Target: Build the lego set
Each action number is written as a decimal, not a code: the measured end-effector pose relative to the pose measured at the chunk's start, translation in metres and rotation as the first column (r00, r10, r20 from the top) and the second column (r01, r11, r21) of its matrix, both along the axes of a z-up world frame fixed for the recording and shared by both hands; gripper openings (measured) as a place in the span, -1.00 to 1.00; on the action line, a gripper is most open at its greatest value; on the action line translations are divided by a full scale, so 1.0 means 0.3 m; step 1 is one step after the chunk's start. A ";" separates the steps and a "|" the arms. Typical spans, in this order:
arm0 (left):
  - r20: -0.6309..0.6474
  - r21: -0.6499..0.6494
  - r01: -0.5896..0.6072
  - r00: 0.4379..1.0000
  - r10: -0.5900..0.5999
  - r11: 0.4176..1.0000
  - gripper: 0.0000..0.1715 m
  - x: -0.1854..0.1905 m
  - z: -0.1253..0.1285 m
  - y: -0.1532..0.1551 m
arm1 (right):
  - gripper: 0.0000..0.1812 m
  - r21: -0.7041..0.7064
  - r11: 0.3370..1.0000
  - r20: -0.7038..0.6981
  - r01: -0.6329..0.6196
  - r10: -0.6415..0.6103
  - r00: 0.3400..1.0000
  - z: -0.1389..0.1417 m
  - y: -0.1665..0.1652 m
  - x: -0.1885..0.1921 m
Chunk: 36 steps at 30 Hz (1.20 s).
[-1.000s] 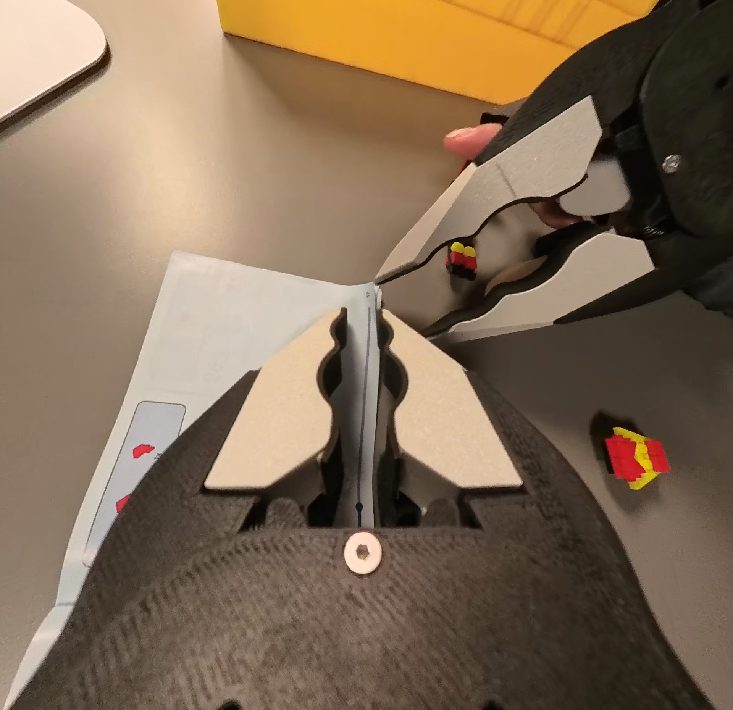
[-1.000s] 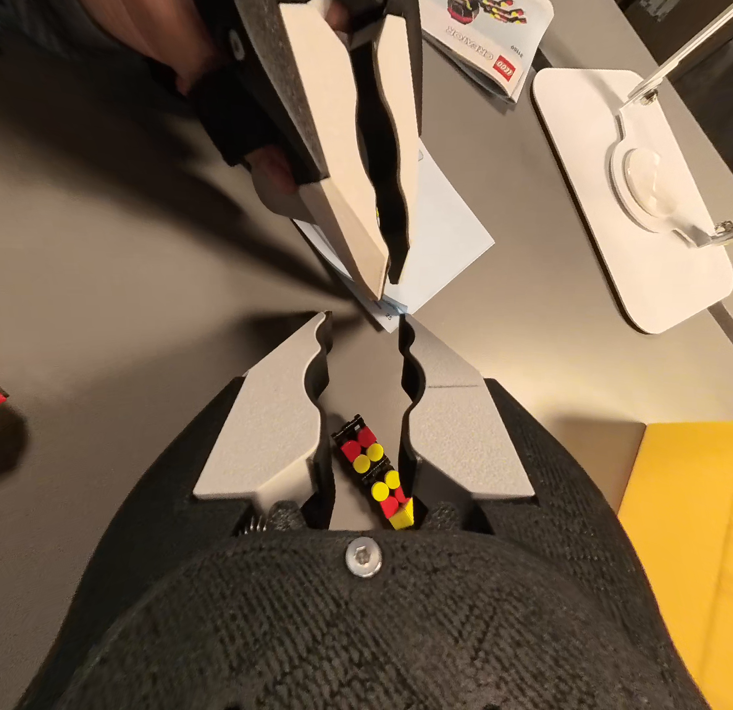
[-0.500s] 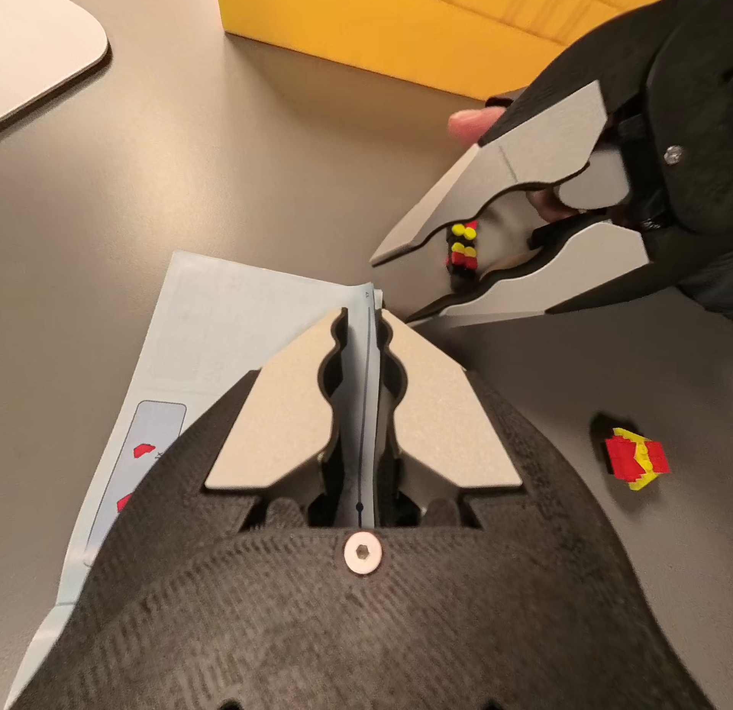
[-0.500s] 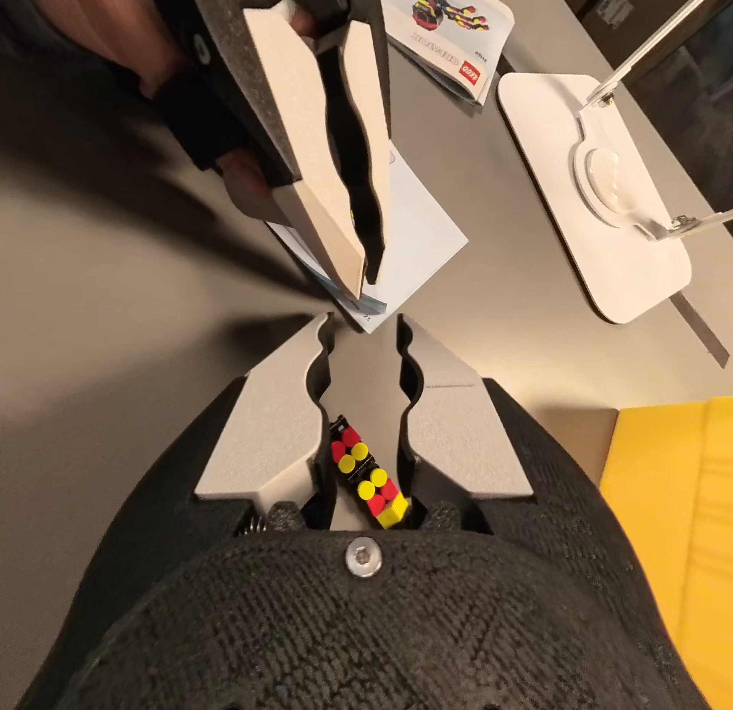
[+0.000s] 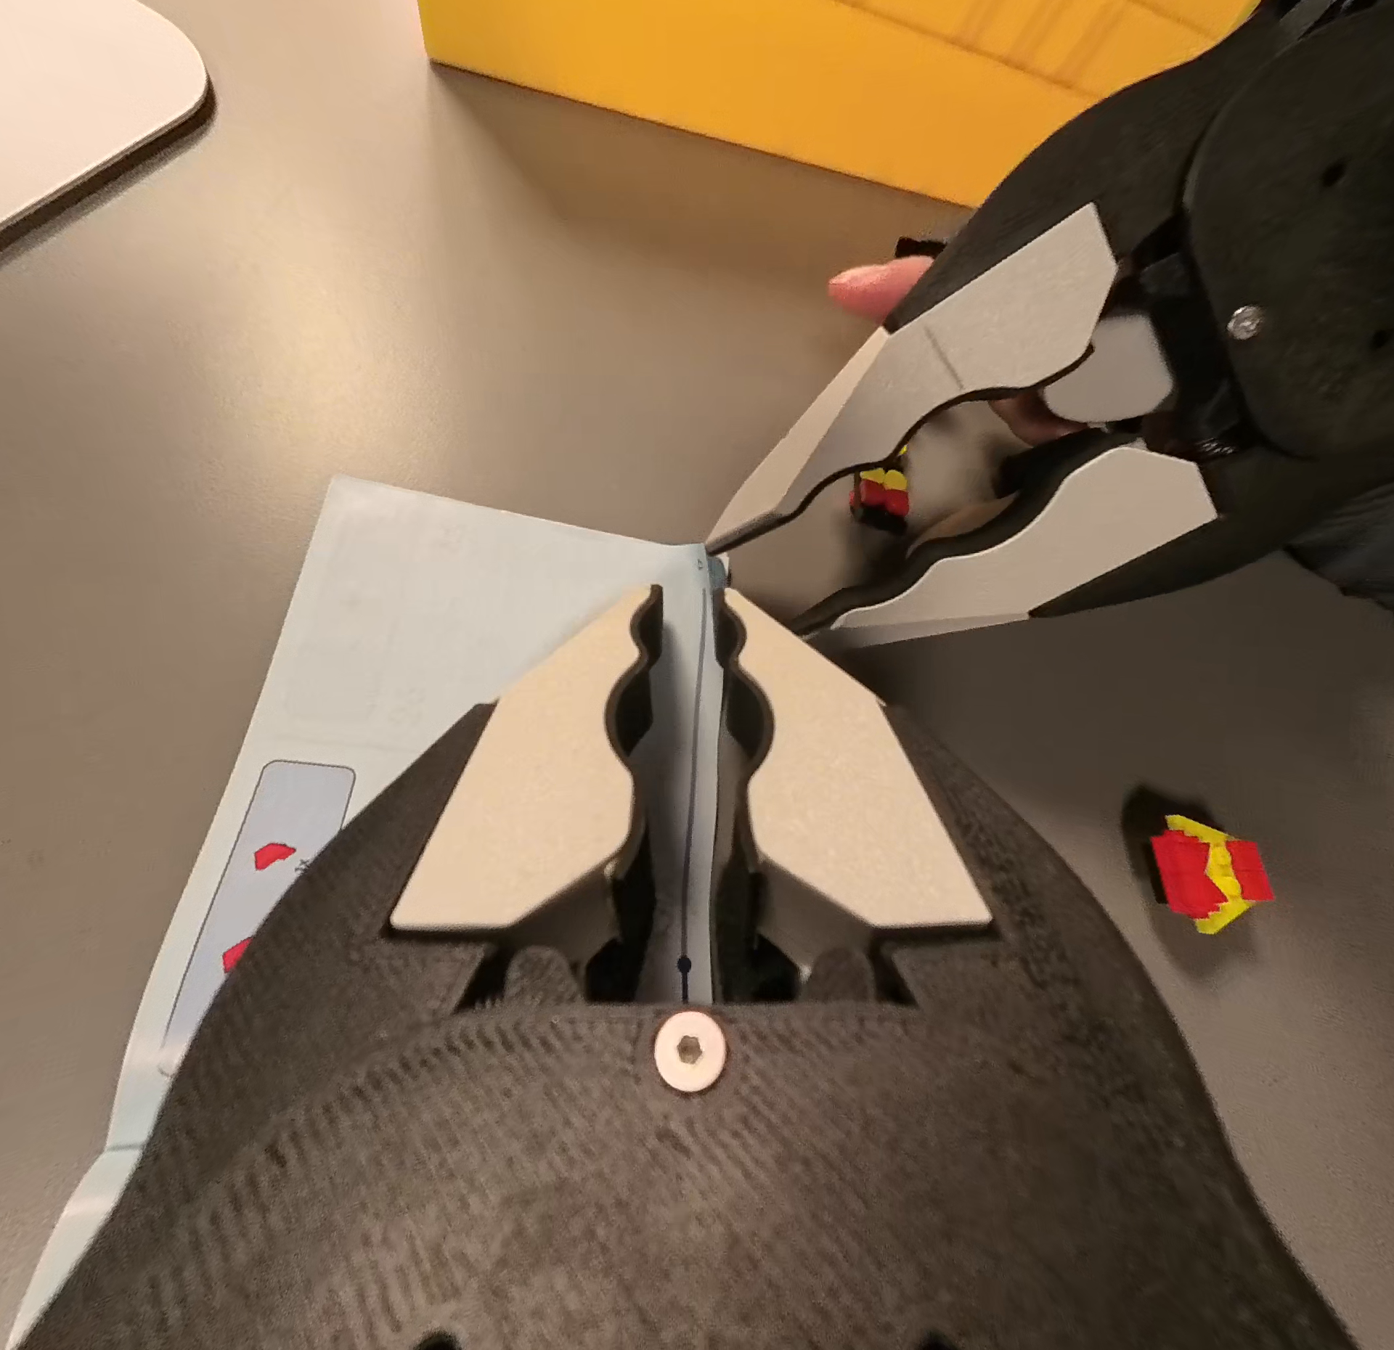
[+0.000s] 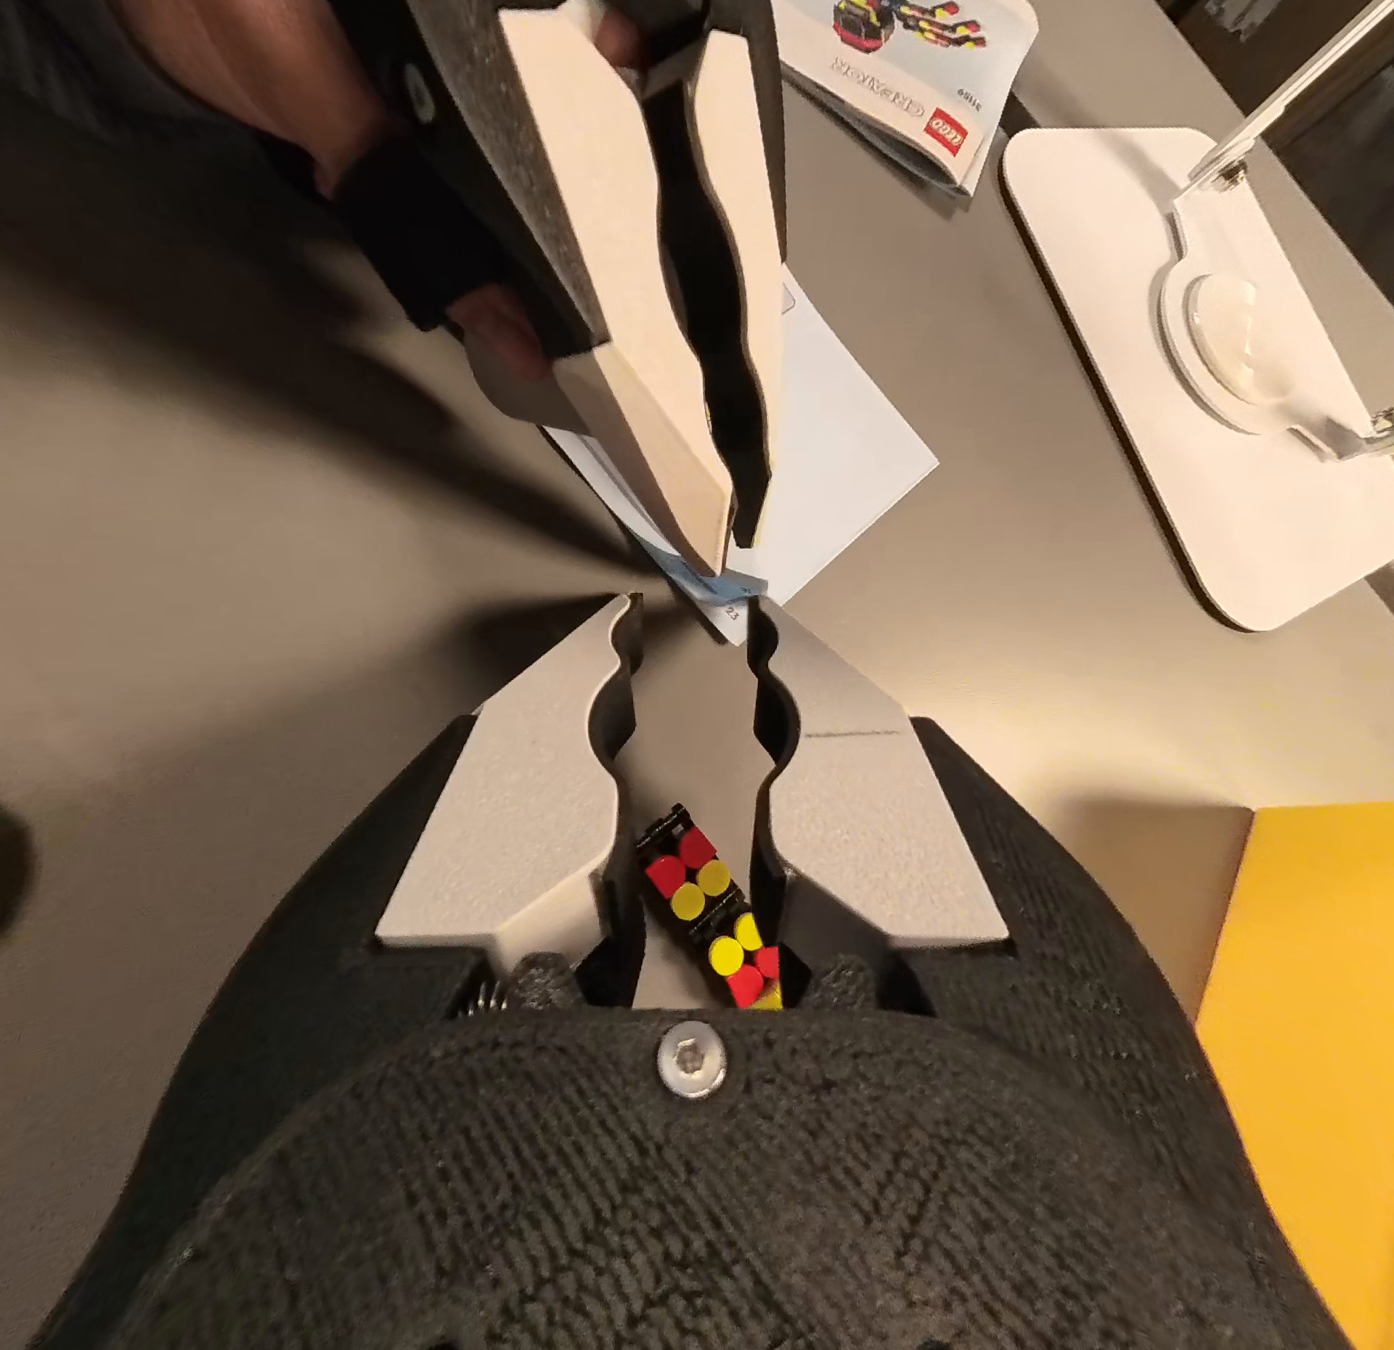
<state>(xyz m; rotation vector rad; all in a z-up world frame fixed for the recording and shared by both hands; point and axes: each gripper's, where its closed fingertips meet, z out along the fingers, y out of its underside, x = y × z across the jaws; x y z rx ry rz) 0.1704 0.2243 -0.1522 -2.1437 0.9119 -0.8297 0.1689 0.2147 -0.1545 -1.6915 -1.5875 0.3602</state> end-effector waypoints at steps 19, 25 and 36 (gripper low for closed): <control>-0.024 -0.004 0.072 0.997 -0.072 0.997 -1.00 0.019 -0.012 -0.031 | -0.73 0.116 0.993 0.021 0.012 -0.014 1.000 0.011 0.019 0.019; 0.027 -0.005 0.072 0.997 -0.072 0.997 -1.00 0.019 0.010 -0.032 | -0.73 0.149 0.989 -0.012 -0.018 0.020 1.000 0.030 -0.011 0.023; 0.400 -0.044 0.096 0.914 -0.071 0.994 -1.00 -0.013 0.155 -0.036 | -0.72 -0.016 1.000 -0.156 -0.025 0.023 0.988 0.053 -0.066 -0.052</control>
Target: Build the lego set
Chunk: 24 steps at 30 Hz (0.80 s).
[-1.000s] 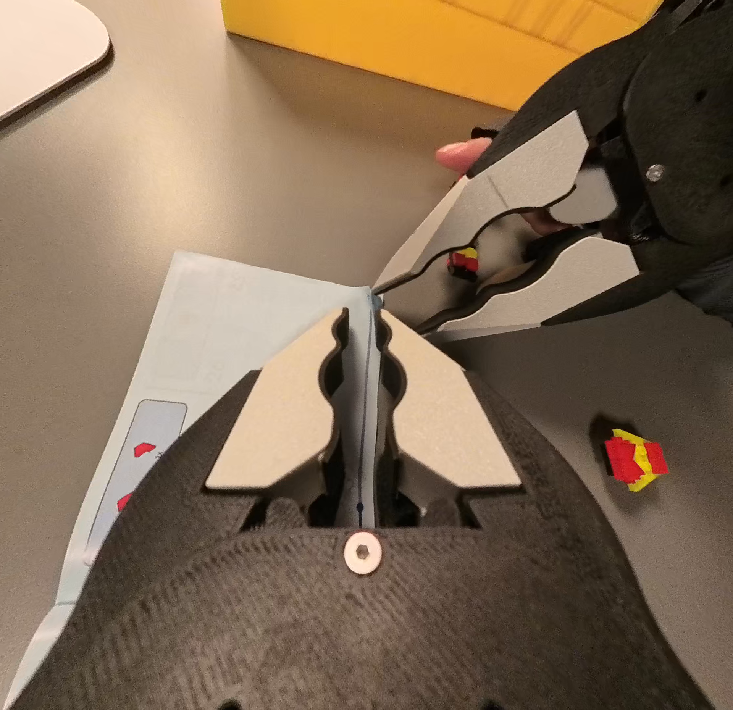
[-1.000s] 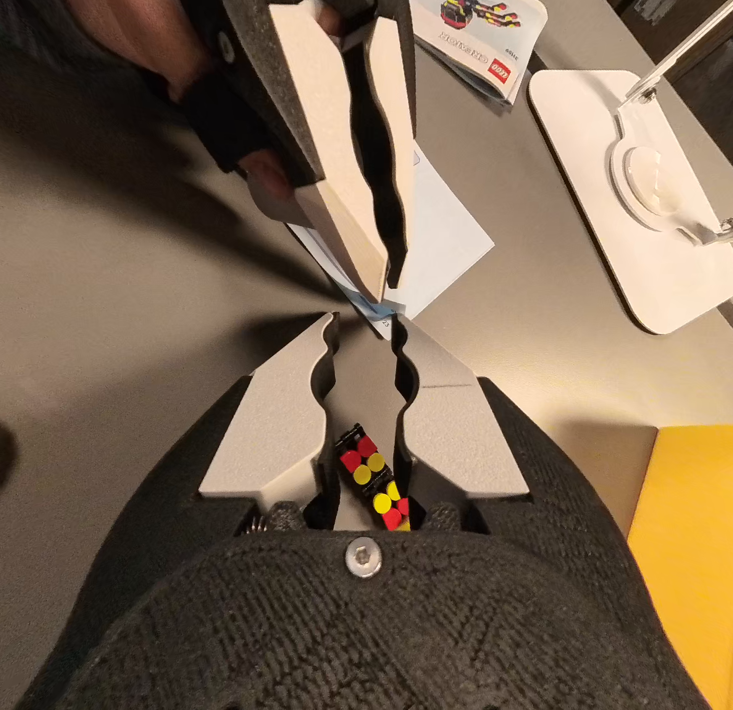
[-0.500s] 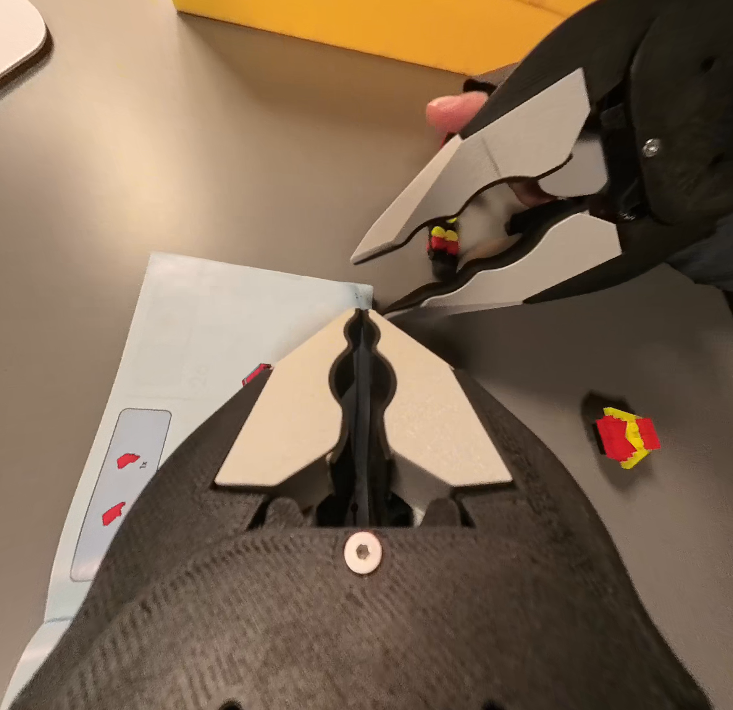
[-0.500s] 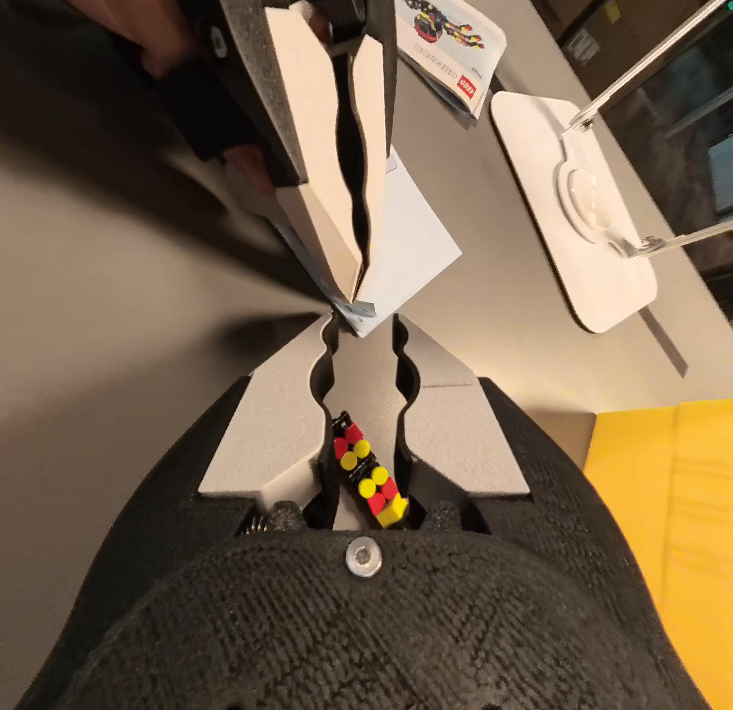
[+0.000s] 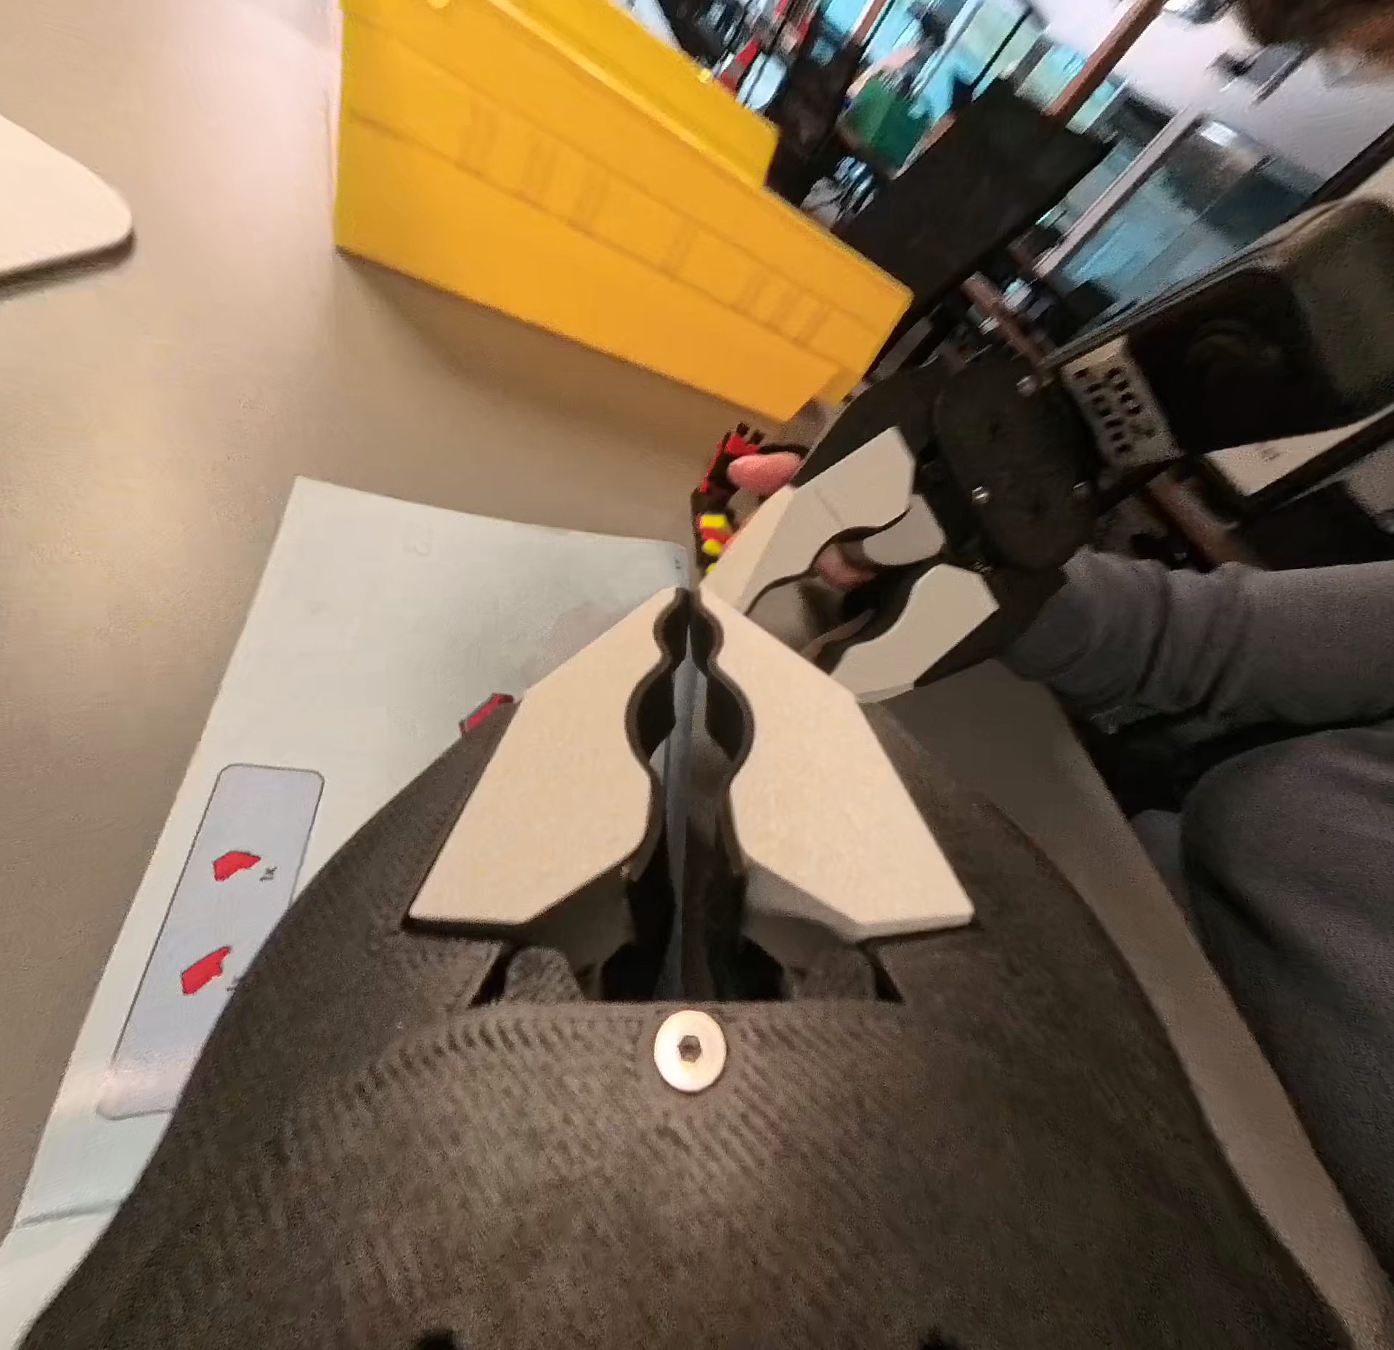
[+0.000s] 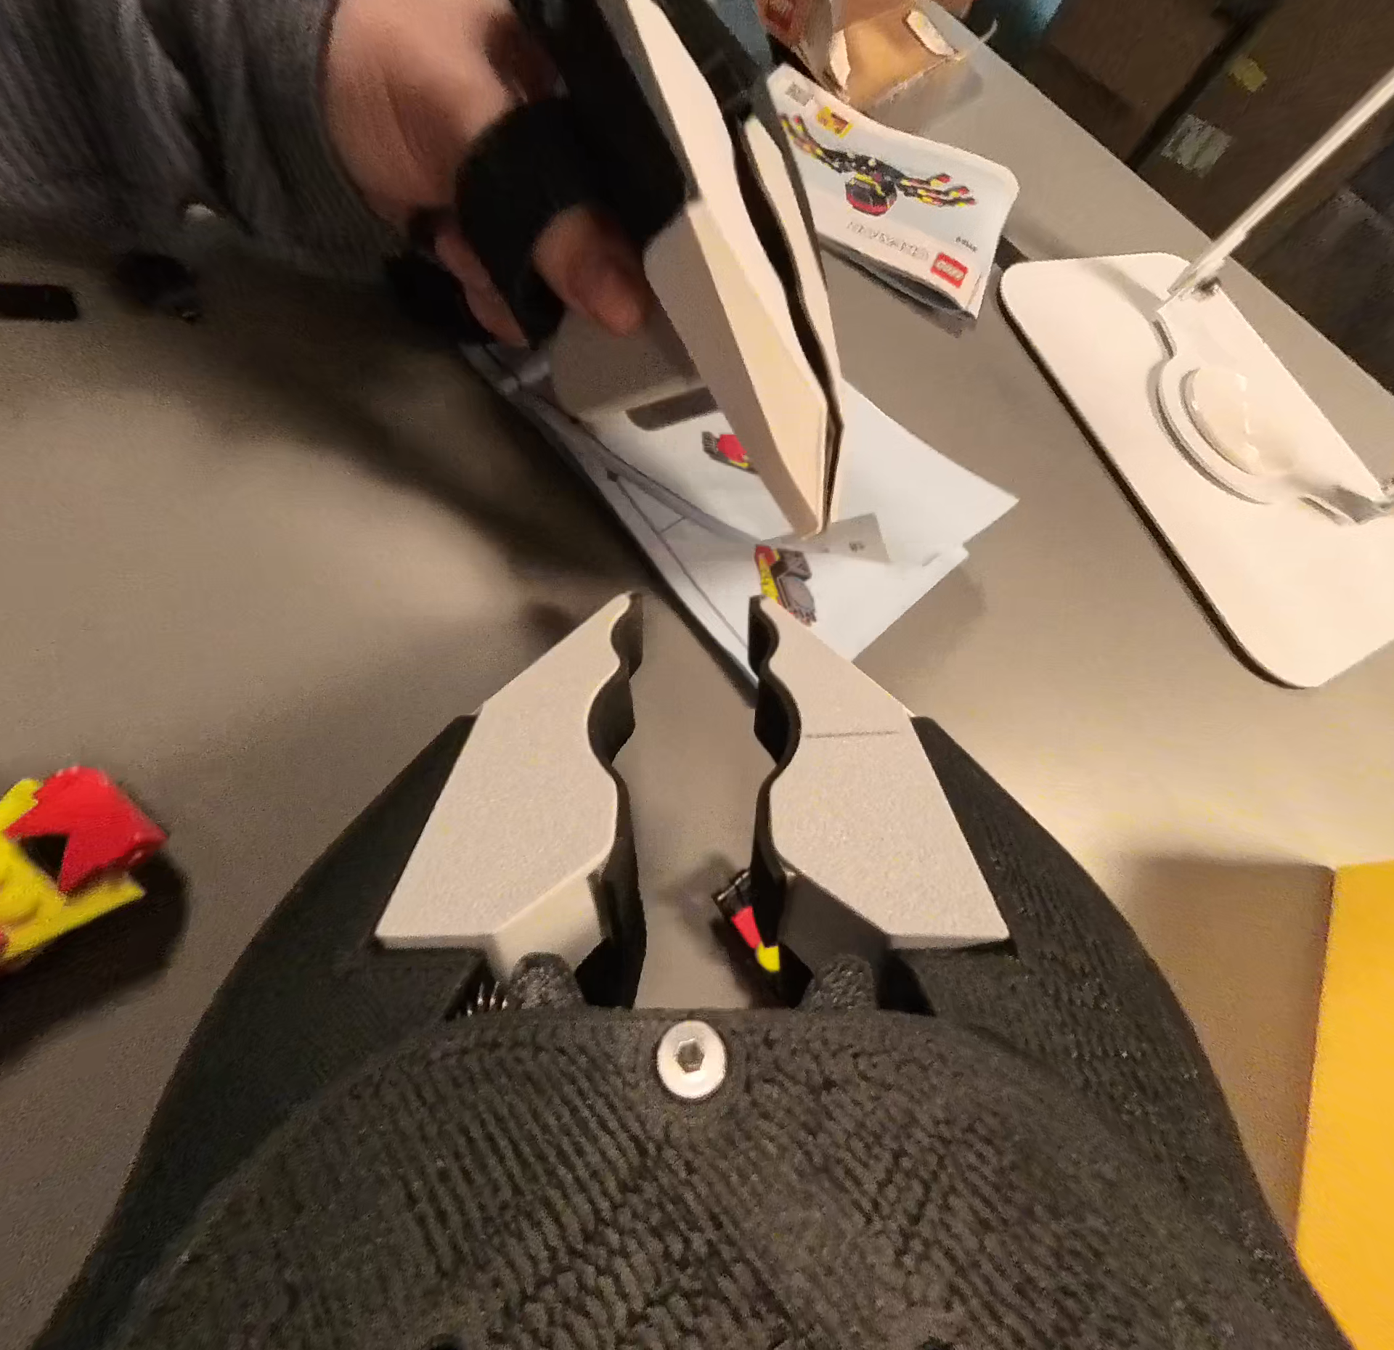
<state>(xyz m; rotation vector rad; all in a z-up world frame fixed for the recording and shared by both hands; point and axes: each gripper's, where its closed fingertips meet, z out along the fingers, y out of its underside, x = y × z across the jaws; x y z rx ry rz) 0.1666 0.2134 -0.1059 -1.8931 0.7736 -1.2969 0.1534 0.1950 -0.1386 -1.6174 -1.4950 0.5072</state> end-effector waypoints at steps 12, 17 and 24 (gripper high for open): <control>0.469 0.166 0.083 0.870 -0.152 0.983 -1.00 -0.101 0.265 -0.171 | -0.78 -0.083 0.996 -0.160 0.040 -0.053 0.986 0.090 -0.043 -0.126; 0.478 0.230 -0.136 0.878 0.010 0.964 -0.86 -0.177 0.300 -0.248 | -0.76 -0.082 0.995 -0.183 0.050 -0.064 0.981 0.111 -0.058 -0.155; 0.266 0.463 -0.634 0.766 0.585 0.619 -0.80 -0.384 0.233 -0.355 | -0.73 -0.124 0.992 -0.149 0.018 -0.037 0.988 0.084 -0.089 -0.200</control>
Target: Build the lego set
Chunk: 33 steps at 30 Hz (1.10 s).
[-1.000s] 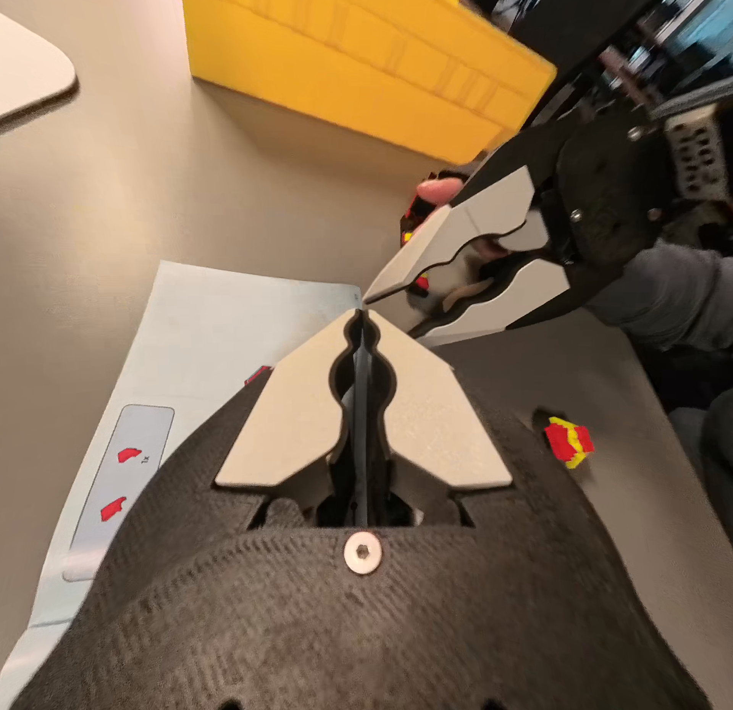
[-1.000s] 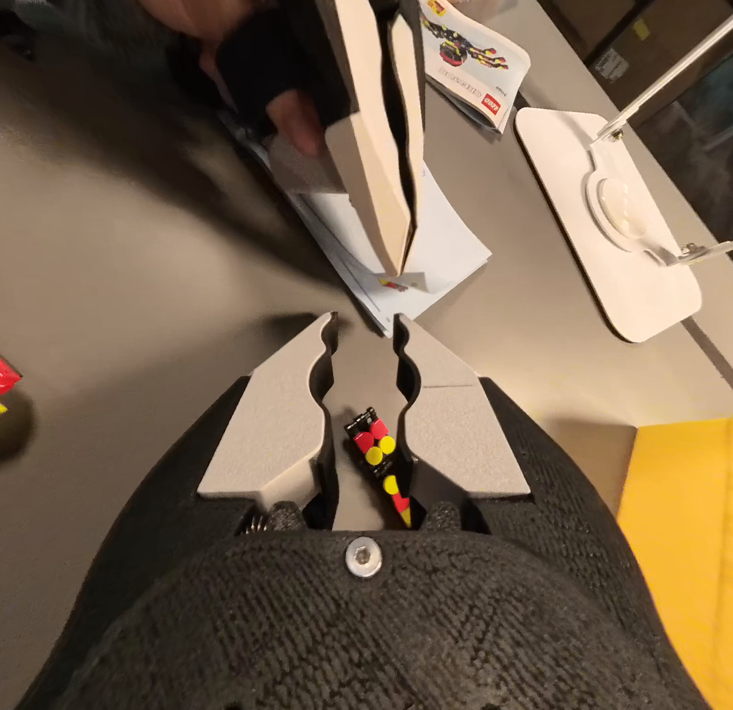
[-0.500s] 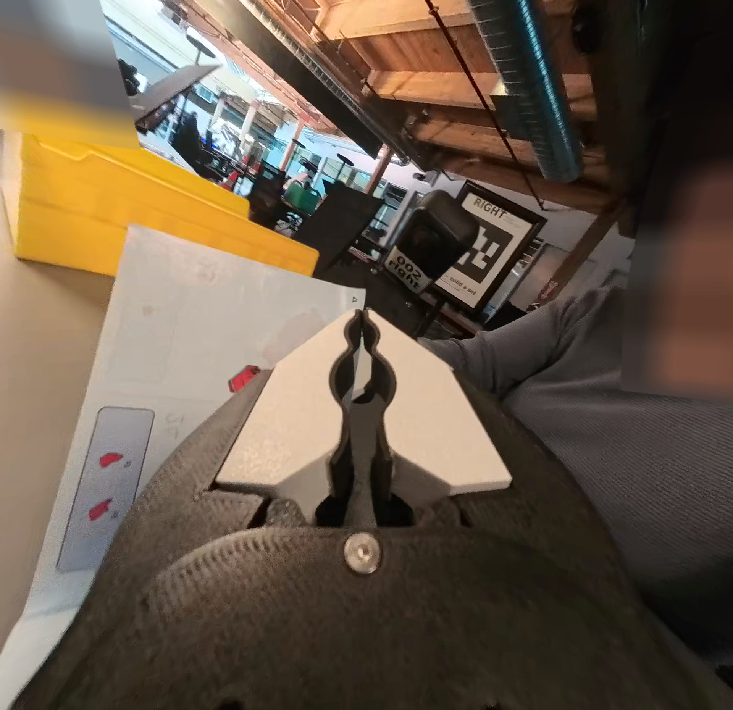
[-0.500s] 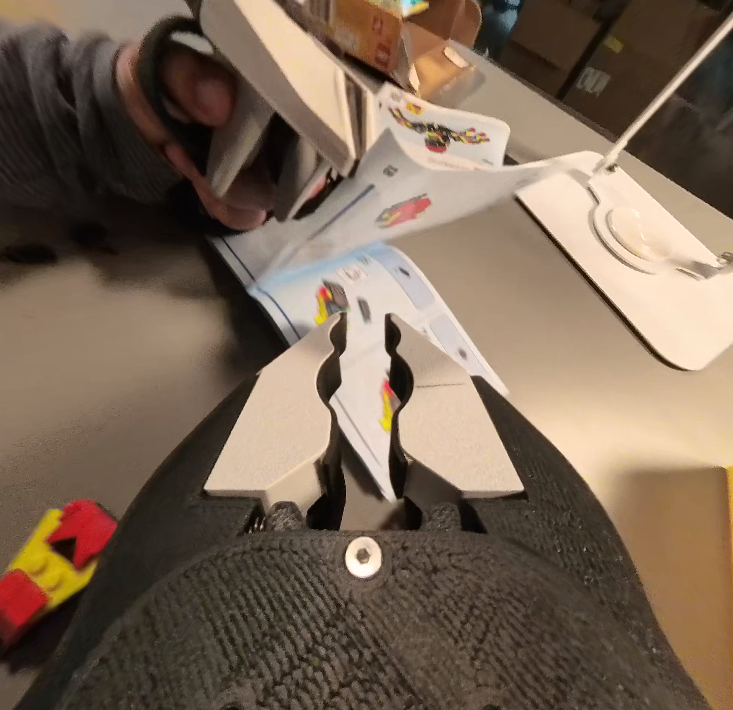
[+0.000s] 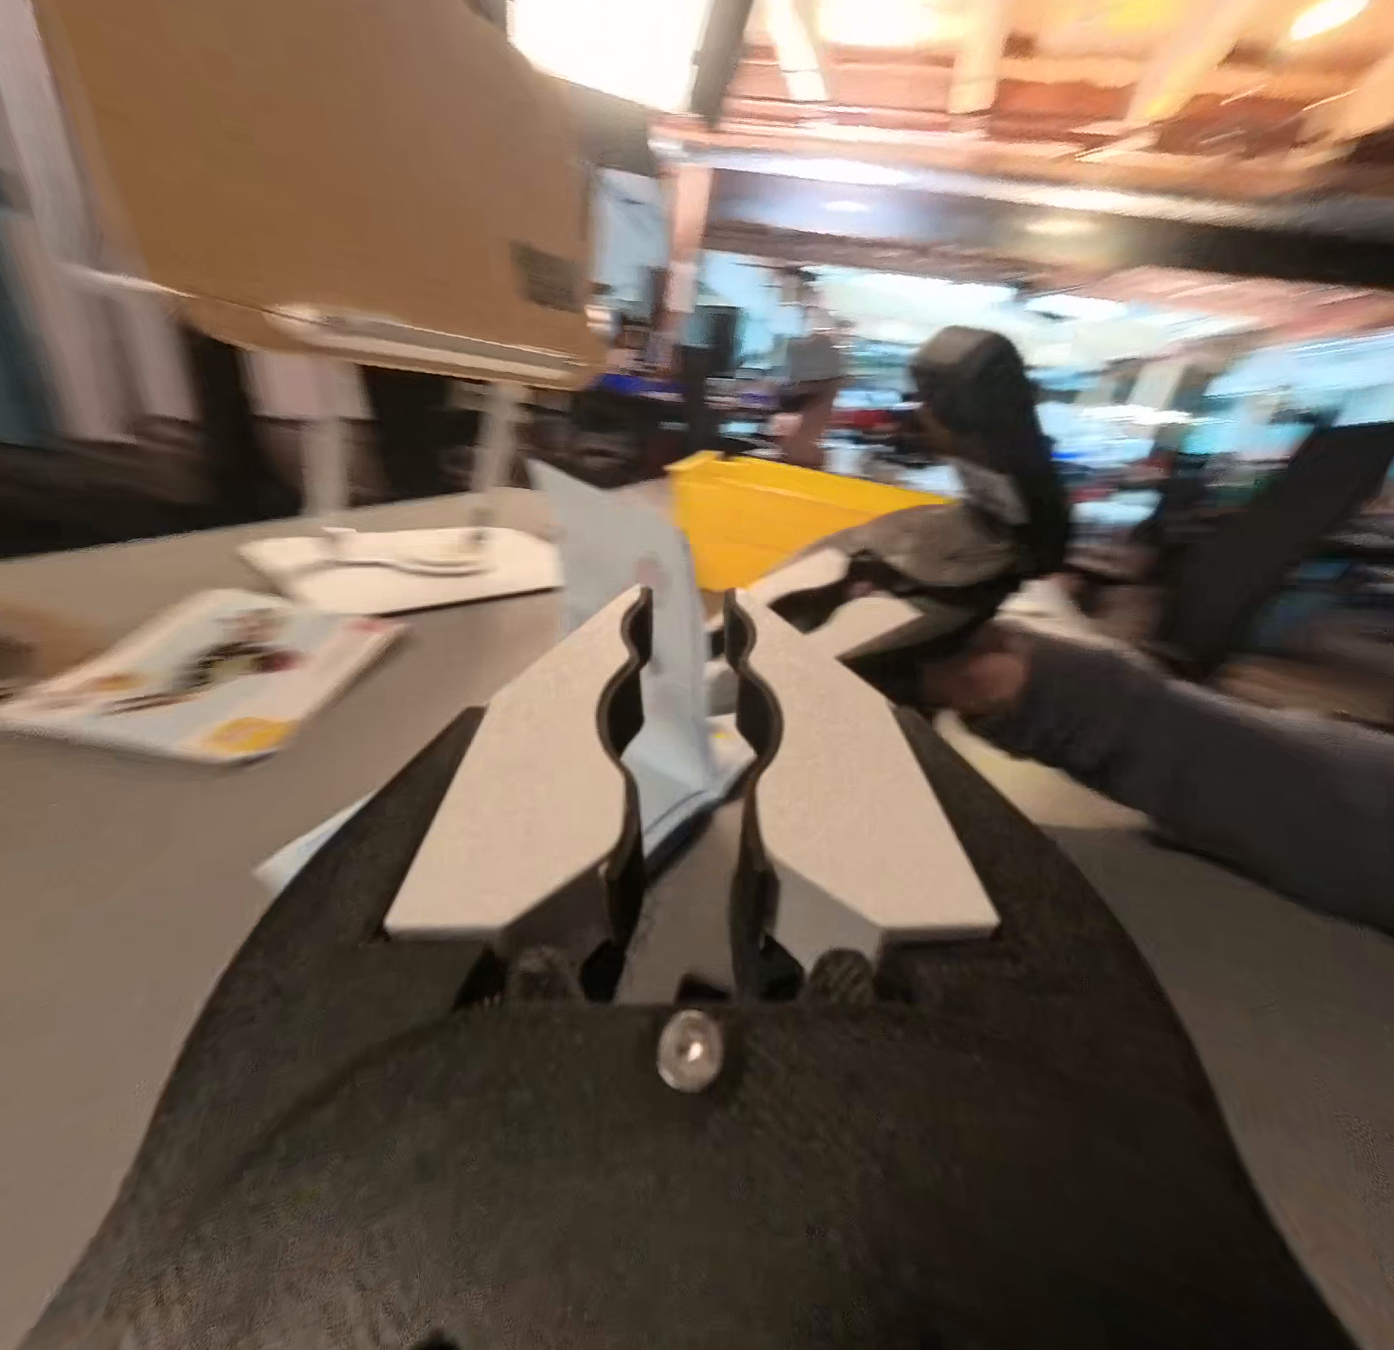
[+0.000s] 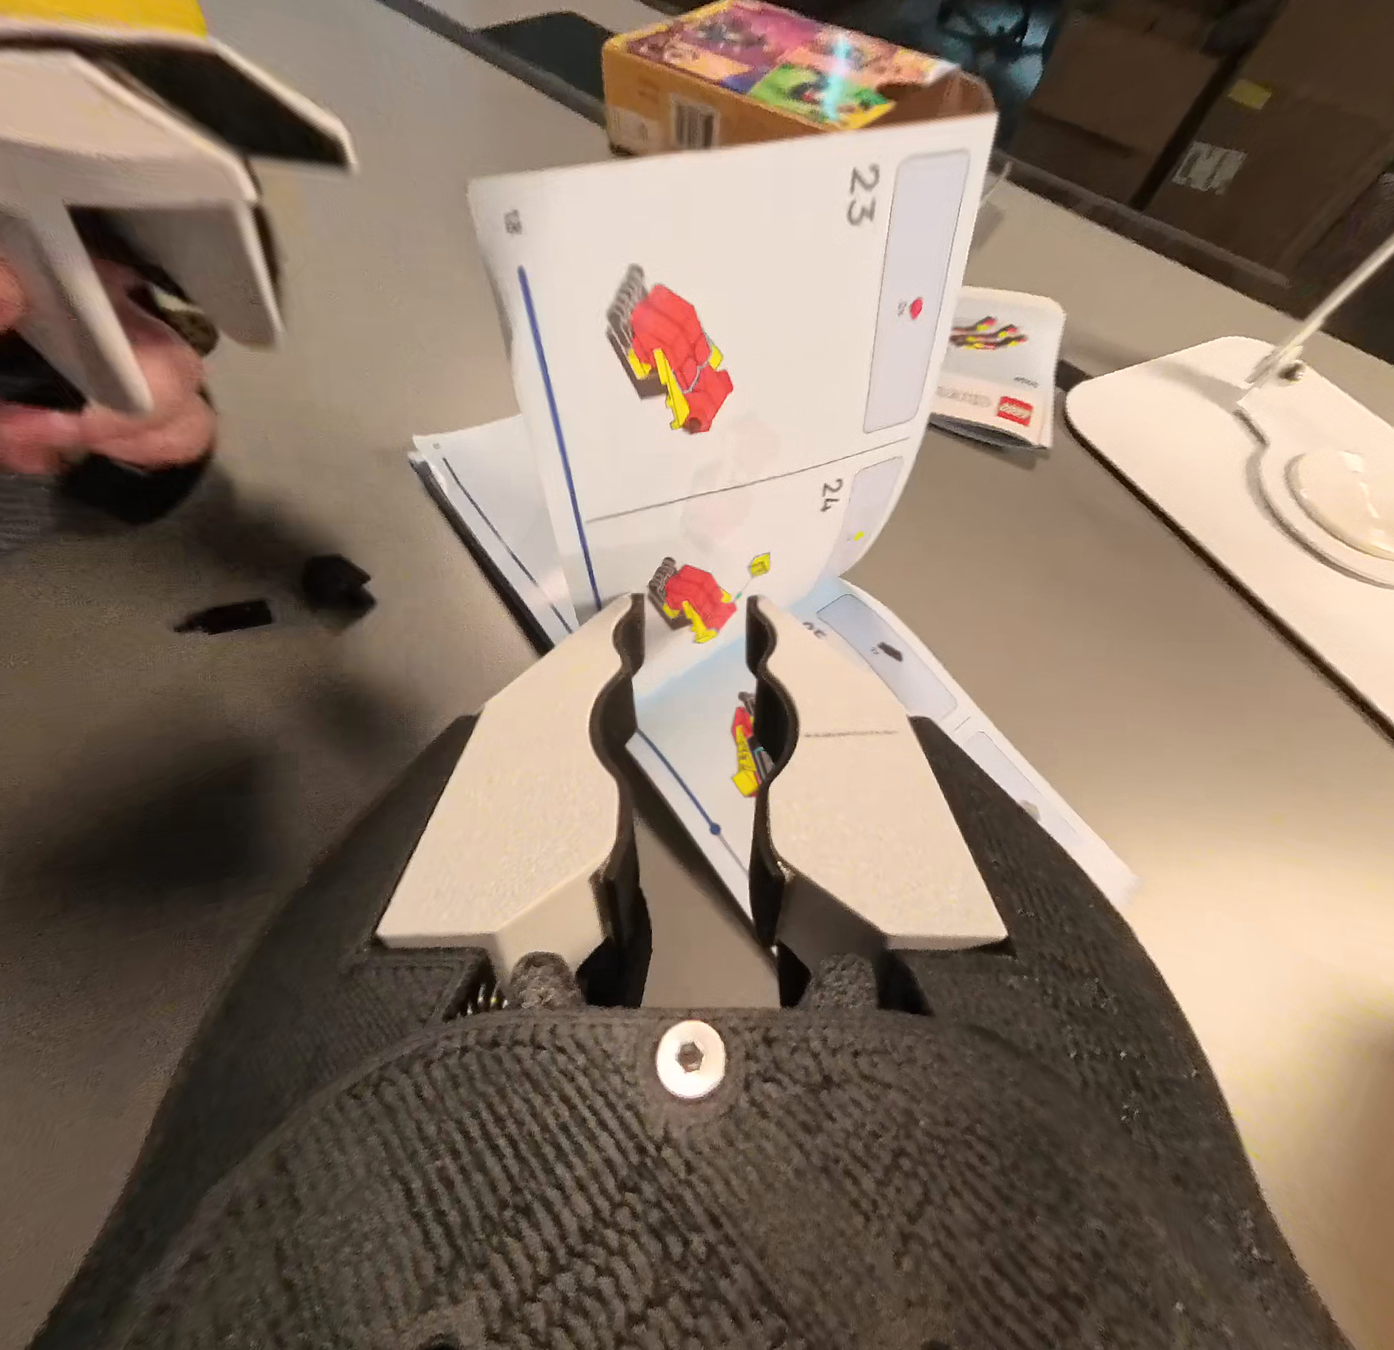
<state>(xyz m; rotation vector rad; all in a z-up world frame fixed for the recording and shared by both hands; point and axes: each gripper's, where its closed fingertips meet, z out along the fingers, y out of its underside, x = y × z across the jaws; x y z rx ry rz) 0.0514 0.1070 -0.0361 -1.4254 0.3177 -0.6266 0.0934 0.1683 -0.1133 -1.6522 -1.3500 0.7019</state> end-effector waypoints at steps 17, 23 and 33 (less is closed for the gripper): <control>0.008 0.101 -0.362 0.932 0.363 0.927 -0.72 -0.176 0.026 -0.064 | -0.67 -0.123 0.991 0.258 -0.048 0.078 0.963 -0.148 -0.035 -0.063; 0.006 0.159 -0.303 0.952 0.306 0.939 -0.71 -0.128 0.050 -0.091 | -0.64 -0.043 0.999 0.172 -0.026 0.033 0.985 -0.089 -0.003 -0.066; -0.070 0.210 -0.245 0.962 0.264 0.947 -0.71 -0.079 0.051 -0.076 | -0.53 -0.135 0.989 0.202 -0.064 0.090 0.975 -0.149 0.024 -0.111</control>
